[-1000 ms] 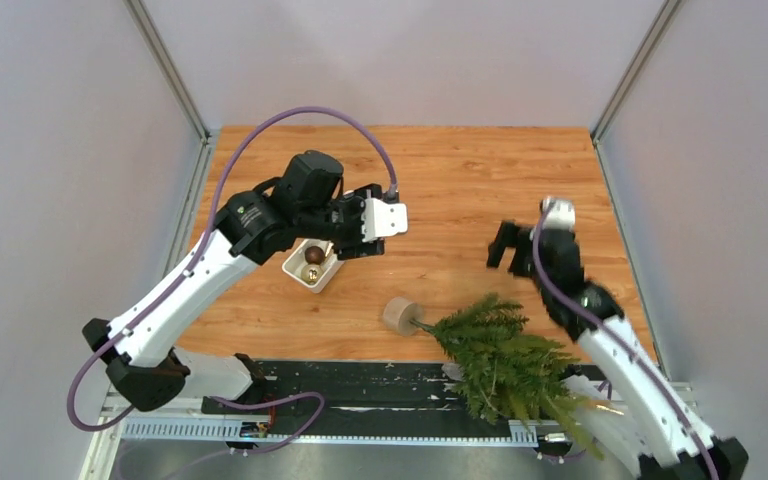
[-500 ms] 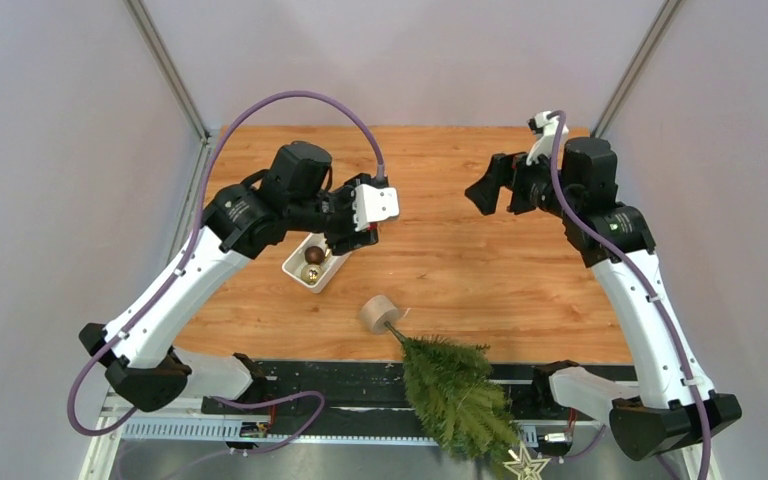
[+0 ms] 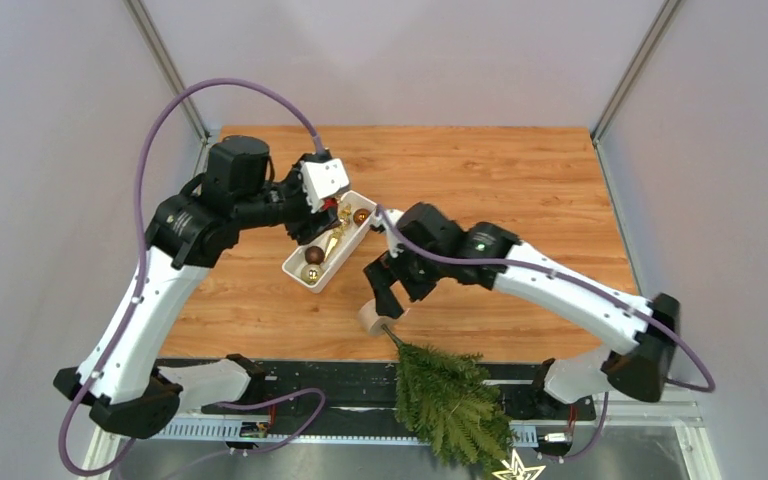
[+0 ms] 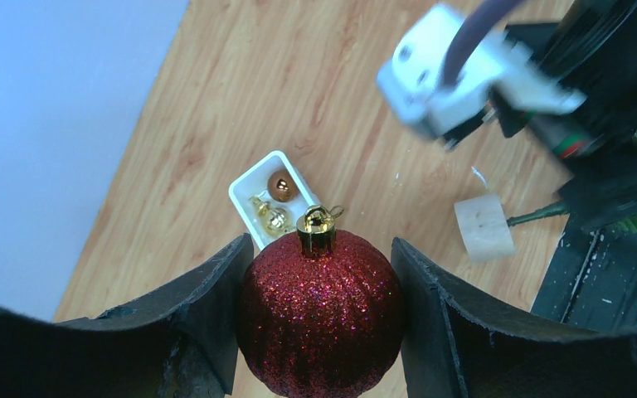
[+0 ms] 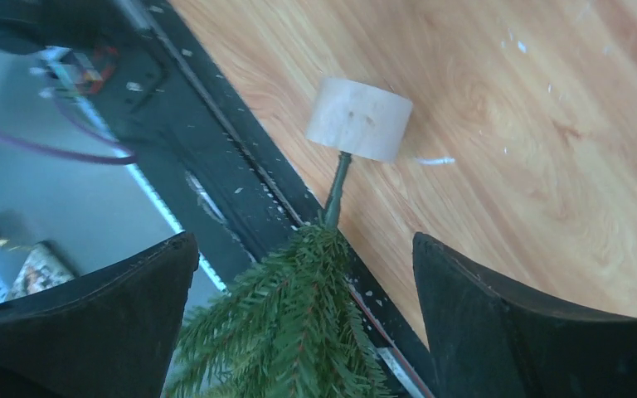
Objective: Decorate the small christmas tree
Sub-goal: Adjust the Christmas tree at the center of the board.
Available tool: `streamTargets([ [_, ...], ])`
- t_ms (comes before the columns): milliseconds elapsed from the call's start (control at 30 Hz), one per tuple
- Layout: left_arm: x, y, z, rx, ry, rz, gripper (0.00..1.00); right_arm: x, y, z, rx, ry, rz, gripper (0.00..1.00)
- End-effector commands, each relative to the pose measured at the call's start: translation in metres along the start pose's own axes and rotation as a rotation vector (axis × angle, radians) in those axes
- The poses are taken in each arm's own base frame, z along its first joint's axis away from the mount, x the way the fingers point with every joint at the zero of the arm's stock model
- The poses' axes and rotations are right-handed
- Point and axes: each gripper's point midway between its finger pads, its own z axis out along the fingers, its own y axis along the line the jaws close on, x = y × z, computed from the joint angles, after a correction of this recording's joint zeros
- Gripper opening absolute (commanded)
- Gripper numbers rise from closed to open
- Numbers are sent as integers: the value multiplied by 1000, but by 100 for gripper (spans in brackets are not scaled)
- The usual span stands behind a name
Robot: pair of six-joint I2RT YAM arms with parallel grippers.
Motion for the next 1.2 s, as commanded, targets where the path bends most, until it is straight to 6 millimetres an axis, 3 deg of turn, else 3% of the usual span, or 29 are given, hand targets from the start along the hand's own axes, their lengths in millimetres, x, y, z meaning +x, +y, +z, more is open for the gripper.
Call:
streamTargets([
  [0,-10,-2,-26,-51,-69,-41,0,-2,-11,26,267,63,118,100],
  [67,-11,-2,-32,-64,-82,-51,0,-10,0,48,267,84,122,100],
  [133,-11,-2,-38,-74,-90,-54,0,-6,6,75,237,161,110,100],
  [300,-9,-12,-49,-68,-110,-50,0,27,-15,128,289,337,78,100],
  [633,-6,-17,-53,-65,-122,-54,0,64,-31,156,335,485,62,100],
  [800,-8,-17,-57,-65,-125,-48,0,72,-26,155,289,514,42,99],
  [933,-7,-18,-58,-71,-123,-43,0,77,-22,159,247,539,27,87],
  [1033,-7,-17,-60,-75,-122,-39,0,75,-23,164,234,544,9,67],
  [1167,-6,-14,-62,-91,-118,-27,0,52,-21,169,214,496,-34,44],
])
